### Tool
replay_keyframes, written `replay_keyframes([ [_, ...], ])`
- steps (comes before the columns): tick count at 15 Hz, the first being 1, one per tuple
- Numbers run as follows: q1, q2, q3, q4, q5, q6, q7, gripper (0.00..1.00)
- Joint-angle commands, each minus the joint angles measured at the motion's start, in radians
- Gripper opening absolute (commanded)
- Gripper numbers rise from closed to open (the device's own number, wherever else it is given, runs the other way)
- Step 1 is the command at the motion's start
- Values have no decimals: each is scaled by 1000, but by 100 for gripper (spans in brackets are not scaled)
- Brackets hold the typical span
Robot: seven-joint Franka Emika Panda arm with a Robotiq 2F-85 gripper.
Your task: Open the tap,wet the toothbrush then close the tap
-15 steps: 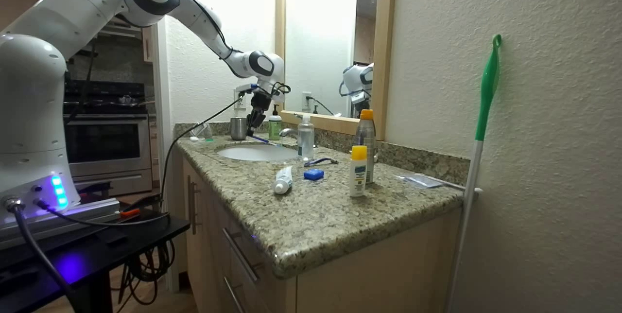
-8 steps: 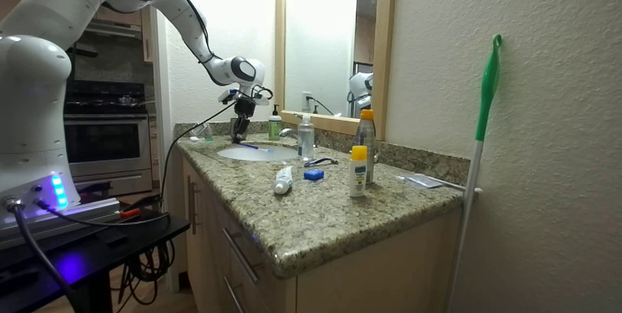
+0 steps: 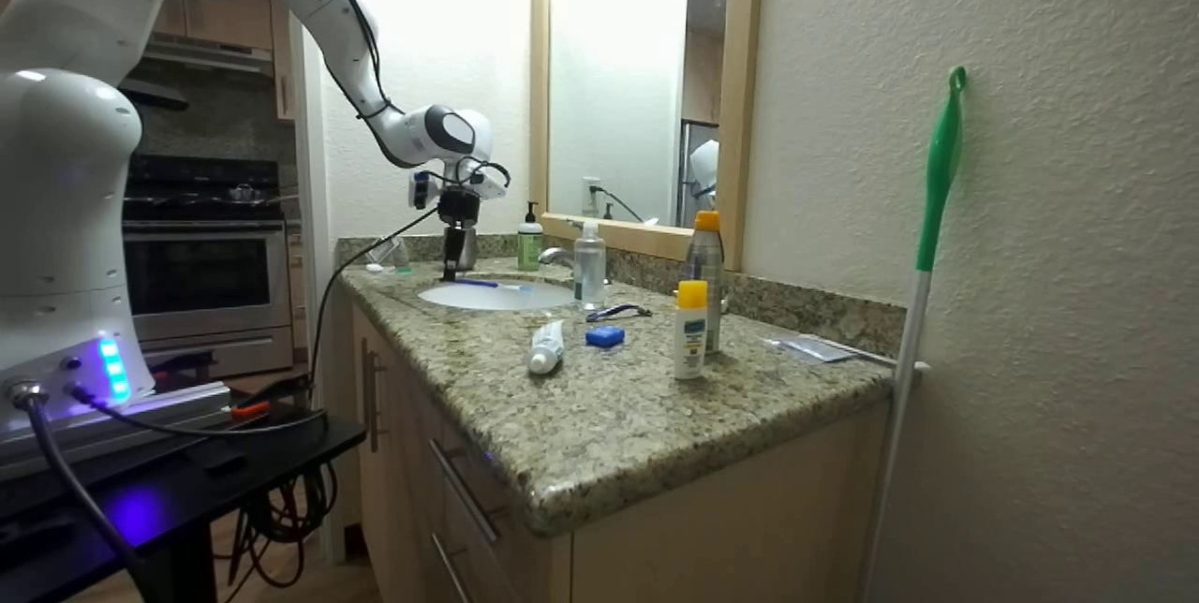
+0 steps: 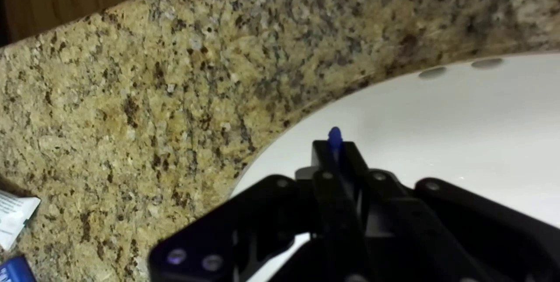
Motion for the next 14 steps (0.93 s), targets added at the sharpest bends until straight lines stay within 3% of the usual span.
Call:
replay_keyframes([
  [1,-8,1,10,5,-3,-3,2,9],
  [2,-8,3,11,7,-3,-3,2,2],
  [4,-26,-12,-15,-20,30,28,95,2],
  [9,-88,-158,-71,-319,81,308,191,2],
  [14,-134,-329,-135,-584,58,587,321,2],
])
